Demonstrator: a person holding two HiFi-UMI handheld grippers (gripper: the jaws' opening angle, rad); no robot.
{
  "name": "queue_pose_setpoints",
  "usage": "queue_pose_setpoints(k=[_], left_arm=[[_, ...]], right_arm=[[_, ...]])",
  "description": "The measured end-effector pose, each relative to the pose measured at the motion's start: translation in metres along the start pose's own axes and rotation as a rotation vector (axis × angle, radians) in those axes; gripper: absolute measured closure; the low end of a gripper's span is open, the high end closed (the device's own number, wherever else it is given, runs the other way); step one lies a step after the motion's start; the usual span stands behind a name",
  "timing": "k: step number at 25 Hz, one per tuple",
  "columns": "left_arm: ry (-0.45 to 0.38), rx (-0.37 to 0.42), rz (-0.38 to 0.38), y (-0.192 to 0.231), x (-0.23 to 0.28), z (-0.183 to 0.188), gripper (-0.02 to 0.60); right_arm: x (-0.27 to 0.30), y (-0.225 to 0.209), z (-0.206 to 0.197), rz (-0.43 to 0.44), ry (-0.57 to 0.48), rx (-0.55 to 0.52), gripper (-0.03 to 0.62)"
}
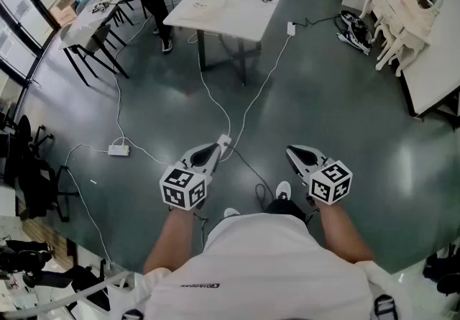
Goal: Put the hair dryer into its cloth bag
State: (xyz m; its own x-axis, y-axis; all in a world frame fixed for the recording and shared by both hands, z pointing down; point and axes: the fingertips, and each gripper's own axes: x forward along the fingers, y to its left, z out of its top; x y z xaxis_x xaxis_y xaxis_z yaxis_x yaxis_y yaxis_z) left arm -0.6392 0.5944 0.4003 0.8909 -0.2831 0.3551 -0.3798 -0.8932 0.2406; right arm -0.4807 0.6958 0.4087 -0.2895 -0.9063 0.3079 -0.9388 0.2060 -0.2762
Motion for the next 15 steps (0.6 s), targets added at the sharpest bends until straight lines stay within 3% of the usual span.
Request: queue_pose_setpoints(k=[15], left_arm=[[0.013, -0.053, 0.043, -0.033, 0.081, 0.020, 0.551]], right_arm=[[-0.011, -0.082, 0.024, 0.052, -0.003, -0.007, 0.572]])
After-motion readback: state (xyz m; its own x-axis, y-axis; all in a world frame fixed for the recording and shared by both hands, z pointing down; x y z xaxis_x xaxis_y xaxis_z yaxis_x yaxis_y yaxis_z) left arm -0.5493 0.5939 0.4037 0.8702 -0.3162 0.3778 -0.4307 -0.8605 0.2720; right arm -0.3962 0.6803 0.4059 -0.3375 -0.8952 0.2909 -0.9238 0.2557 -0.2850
